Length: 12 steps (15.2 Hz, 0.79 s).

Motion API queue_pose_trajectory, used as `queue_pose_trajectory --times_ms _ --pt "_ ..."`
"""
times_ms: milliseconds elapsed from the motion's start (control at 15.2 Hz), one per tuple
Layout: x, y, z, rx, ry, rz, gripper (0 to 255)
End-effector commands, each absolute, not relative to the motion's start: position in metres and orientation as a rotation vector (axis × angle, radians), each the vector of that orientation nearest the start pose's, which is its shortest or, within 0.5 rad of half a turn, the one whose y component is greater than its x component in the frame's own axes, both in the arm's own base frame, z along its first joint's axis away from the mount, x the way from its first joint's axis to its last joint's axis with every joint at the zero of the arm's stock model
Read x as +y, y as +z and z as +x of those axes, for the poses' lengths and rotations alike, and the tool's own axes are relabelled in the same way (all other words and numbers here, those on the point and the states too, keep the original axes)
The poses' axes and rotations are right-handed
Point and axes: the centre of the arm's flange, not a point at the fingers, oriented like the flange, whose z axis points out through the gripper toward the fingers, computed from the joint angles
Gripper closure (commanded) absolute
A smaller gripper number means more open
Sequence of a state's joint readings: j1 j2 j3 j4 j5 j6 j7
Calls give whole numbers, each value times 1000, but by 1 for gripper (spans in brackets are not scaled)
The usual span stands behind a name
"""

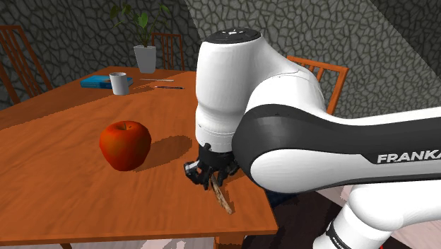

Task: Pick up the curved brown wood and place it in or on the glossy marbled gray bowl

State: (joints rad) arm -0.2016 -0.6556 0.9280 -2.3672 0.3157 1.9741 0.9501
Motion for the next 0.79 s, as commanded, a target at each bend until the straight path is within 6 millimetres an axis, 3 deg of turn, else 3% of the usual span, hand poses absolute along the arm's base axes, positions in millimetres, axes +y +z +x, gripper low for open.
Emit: queue_pose_trajectory --times_ms 0,462,726 --pt "322 464 292 710 -324 -3153 255" --pt "322 464 292 710 -324 -3153 255" --pt "322 485 292 710 -324 -3153 255"
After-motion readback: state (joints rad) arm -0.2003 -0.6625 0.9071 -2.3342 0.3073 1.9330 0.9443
